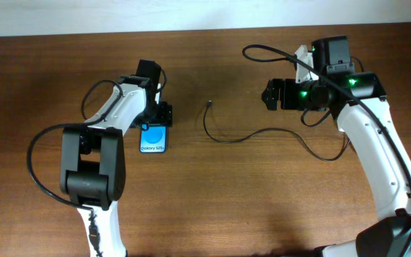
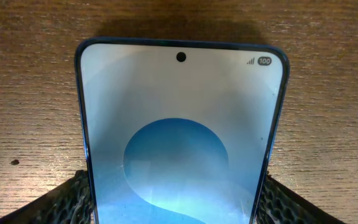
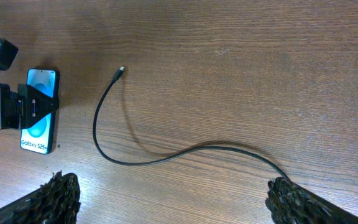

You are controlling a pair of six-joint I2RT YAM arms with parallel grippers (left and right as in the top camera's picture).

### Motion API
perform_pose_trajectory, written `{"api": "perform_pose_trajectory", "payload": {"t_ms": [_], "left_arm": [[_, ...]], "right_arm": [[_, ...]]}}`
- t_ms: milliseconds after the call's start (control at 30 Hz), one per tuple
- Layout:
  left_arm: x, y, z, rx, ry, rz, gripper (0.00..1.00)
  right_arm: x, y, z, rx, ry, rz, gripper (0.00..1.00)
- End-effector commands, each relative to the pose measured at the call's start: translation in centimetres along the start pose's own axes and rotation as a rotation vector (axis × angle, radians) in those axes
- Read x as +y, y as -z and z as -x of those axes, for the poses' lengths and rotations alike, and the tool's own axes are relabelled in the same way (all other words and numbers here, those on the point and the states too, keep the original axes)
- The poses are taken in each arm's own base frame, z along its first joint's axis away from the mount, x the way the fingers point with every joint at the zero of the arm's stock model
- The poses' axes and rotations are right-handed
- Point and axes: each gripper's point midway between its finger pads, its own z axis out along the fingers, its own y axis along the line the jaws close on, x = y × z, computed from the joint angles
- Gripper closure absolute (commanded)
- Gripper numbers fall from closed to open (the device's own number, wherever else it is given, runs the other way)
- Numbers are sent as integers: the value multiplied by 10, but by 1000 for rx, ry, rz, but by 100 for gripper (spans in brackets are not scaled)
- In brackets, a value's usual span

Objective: Plug charger to phone and switch on socket
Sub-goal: 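Lower left gripper and grasp the phone's top edge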

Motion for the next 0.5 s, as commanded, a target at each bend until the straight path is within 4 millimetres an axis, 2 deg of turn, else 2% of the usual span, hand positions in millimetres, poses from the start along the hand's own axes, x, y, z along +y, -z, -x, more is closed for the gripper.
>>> {"api": "perform_pose_trajectory", "payload": {"t_ms": [0,133,267,433,467], "left_arm": [[2,-9,1,18,8,11,20],[3,19,20,-3,16,8,27],[1,47,36,-31,17,3,28],[1,53,39,-40,19,1,30],[1,53,39,-39,22,1,33]], "right_arm": [[3,3,6,-18,6,-6,2],[3,3,7,-19,6,-5,1],[3,3,6,-18,6,-6,1],[3,3,6,-18,6,-6,2],[3,3,6,-18,6,-6,2]]}}
